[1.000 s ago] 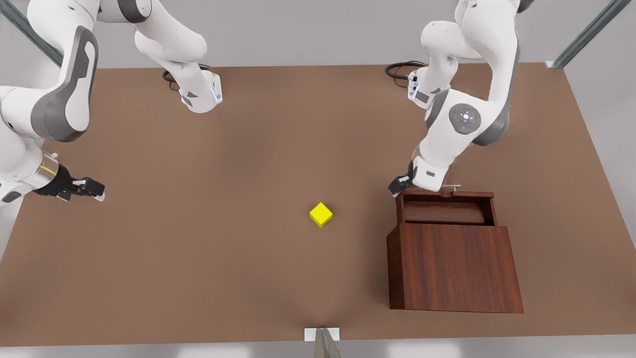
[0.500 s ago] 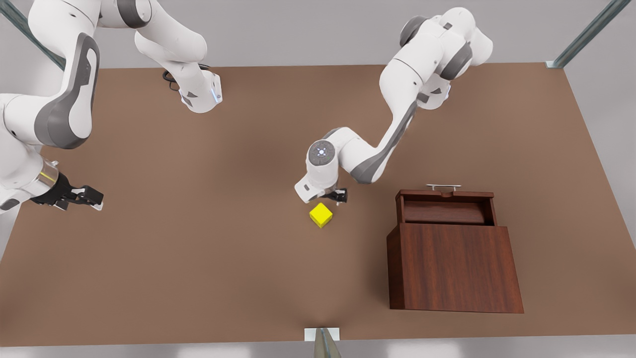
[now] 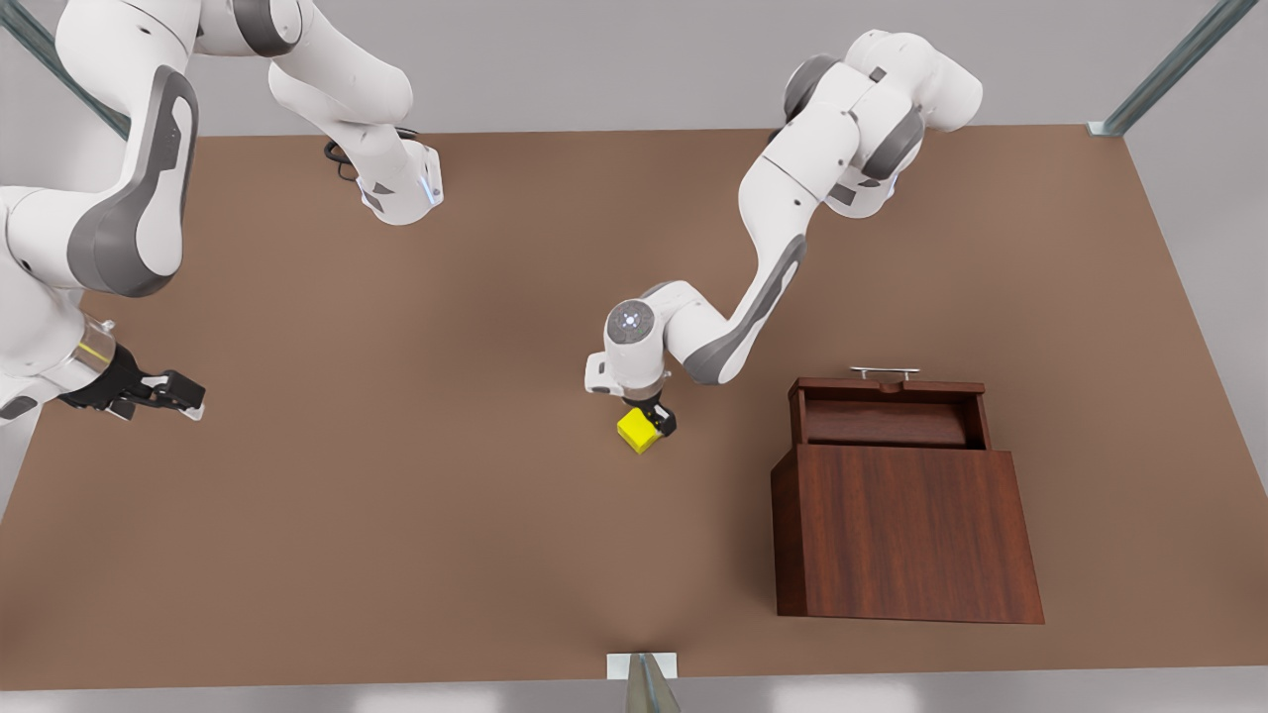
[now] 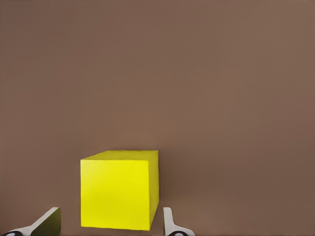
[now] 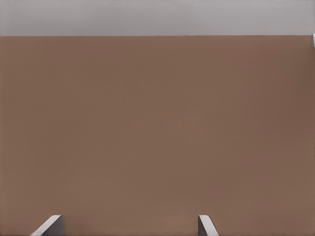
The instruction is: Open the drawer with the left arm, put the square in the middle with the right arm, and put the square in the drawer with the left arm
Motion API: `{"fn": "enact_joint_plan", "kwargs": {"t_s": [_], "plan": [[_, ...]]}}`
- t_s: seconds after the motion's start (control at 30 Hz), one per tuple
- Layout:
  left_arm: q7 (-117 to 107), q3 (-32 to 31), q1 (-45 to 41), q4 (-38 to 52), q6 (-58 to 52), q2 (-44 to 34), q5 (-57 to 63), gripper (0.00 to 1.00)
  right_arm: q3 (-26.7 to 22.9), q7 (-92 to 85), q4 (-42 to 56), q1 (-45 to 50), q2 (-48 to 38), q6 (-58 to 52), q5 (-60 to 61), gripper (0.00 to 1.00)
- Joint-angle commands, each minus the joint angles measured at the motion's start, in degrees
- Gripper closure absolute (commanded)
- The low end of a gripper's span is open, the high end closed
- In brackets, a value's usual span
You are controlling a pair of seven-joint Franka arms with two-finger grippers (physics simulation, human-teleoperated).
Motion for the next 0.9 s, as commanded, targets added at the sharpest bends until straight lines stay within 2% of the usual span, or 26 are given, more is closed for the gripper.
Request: {"fn": "enact_joint_plan", "kwargs": {"t_s": [0.0,0.47,0.53,0.63,0.87], "plan": [[0.0,0.0,0.0,0.0,0.0,0.0,-0.01,0.0,0.0,0.0,0.0,0.03,0.0,0.0,-0.01,0.0],[0.18,0.35,0.09,0.53,4.22,4.57,0.78,0.0,0.0,0.0,0.09,-0.06,0.0,0.44,0.17,0.0],[-0.09,0.35,0.09,0.53,4.04,4.57,0.78,0.09,0.0,0.0,0.09,-0.14,0.0,0.44,0.17,0.0],[-0.53,0.35,0.09,0.53,4.04,4.48,0.34,0.15,0.0,0.0,0.09,-0.15,0.0,0.44,0.17,0.0],[-0.88,0.35,0.09,0.53,4.13,4.57,0.08,0.19,0.0,0.0,0.09,-0.15,0.0,0.44,0.17,0.0]]}}
